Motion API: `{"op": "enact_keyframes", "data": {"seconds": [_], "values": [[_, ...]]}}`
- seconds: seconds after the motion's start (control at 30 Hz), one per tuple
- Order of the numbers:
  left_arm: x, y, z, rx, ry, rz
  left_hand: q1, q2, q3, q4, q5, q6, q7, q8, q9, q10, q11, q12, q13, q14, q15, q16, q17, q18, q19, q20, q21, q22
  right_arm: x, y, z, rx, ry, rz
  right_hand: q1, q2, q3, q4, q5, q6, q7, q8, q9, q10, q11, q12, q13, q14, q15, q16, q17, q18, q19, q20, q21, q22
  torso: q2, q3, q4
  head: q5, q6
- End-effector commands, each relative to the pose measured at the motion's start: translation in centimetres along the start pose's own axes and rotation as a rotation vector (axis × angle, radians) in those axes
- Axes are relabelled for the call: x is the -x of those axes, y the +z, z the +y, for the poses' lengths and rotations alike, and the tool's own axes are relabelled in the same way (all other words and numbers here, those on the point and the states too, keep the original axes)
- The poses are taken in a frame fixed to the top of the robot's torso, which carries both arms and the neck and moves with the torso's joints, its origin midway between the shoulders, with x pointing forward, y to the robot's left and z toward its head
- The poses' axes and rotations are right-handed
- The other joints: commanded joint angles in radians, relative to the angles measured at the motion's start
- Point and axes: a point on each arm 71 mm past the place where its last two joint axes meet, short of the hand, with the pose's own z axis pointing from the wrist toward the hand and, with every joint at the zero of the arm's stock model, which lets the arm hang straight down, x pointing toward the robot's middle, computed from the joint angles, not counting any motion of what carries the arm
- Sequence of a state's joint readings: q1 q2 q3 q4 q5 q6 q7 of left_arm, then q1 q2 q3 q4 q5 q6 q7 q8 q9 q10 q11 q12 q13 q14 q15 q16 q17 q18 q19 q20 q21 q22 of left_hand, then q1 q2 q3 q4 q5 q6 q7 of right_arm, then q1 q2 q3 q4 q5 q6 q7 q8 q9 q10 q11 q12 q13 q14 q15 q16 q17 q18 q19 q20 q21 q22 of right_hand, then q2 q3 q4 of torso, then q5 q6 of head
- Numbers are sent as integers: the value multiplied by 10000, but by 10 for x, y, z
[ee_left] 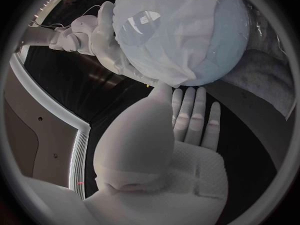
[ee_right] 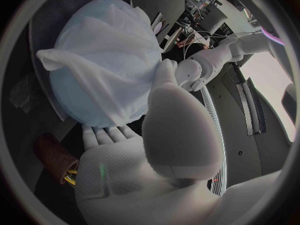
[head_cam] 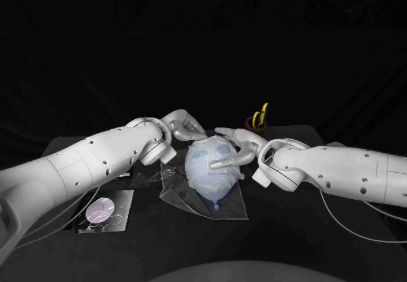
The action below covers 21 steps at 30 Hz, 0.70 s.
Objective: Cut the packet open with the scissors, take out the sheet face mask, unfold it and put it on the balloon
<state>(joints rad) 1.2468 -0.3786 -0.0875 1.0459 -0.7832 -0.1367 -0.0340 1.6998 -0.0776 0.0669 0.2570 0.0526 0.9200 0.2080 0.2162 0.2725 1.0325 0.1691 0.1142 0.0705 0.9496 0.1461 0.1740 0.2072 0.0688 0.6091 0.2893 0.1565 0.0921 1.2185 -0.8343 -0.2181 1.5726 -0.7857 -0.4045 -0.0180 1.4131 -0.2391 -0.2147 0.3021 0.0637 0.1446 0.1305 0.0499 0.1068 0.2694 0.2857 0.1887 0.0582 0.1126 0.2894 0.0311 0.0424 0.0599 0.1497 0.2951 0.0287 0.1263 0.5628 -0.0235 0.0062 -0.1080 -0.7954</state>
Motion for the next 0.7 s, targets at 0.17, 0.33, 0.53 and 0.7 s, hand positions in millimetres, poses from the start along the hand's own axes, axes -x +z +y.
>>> {"op": "enact_keyframes", "data": {"seconds": [0.17, 0.33, 0.53, 0.7], "values": [[0, 5, 2, 112, 688, -560, 700, -272, 767, 275, -44, 649, -323, 358, 97, 1013, -380, -63, -50, 1368, -532, 707, 498, 743, 1561, -93, 895, 373, -6, -1, 0, 3, -146, 316, 75, 12, 23, -6, -53, 73, 1727, 44, 15, -60, 15, 66, 8, -10, 9, -13, -8, 69, 100, -4, 44, -8, -2, 0, 0, 36, -35], [4, 7, 6, 112, 805, -1091, 820, -467, 1388, 306, -41, 844, -390, 501, 176, 1443, -489, -242, -66, 1664, -698, 932, 837, 1002, 1996, -146, 1369, 616, -6, -1, 0, -2, -154, 318, 75, 12, 23, -6, -53, 73, 1727, 44, 15, -60, 15, 66, 8, -10, 9, -13, -8, 69, 100, -4, 44, -8, -2, 2, 2, 27, -31], [13, 5, 11, -50, 327, -1846, 723, -639, 2567, 252, -42, 815, -293, 503, 225, 1539, -429, -543, -87, 1429, -652, 792, 1133, 878, 1541, -189, 1838, 985, -5, -1, 0, -26, -166, 287, 75, 12, 23, -6, -53, 73, 1727, 44, 15, -60, 15, 66, 8, -10, 9, -13, -8, 69, 100, -4, 44, -8, -13, 0, 8, 32, 42], [20, -2, 18, -270, -1190, -1792, -1387, -834, 2769, 338, -36, 165, 70, 136, 115, 606, -9, -550, -90, 457, -125, 113, 980, 867, 1099, -51, 1631, 874, -4, -1, -2, -54, -177, 253, 90, 36, 52, -7, -54, 81, 1727, 48, 19, -49, 16, 85, 8, 9, 7, -8, -2, 70, 107, -4, 45, -6, -15, -5, 17, 23, 93]]}}
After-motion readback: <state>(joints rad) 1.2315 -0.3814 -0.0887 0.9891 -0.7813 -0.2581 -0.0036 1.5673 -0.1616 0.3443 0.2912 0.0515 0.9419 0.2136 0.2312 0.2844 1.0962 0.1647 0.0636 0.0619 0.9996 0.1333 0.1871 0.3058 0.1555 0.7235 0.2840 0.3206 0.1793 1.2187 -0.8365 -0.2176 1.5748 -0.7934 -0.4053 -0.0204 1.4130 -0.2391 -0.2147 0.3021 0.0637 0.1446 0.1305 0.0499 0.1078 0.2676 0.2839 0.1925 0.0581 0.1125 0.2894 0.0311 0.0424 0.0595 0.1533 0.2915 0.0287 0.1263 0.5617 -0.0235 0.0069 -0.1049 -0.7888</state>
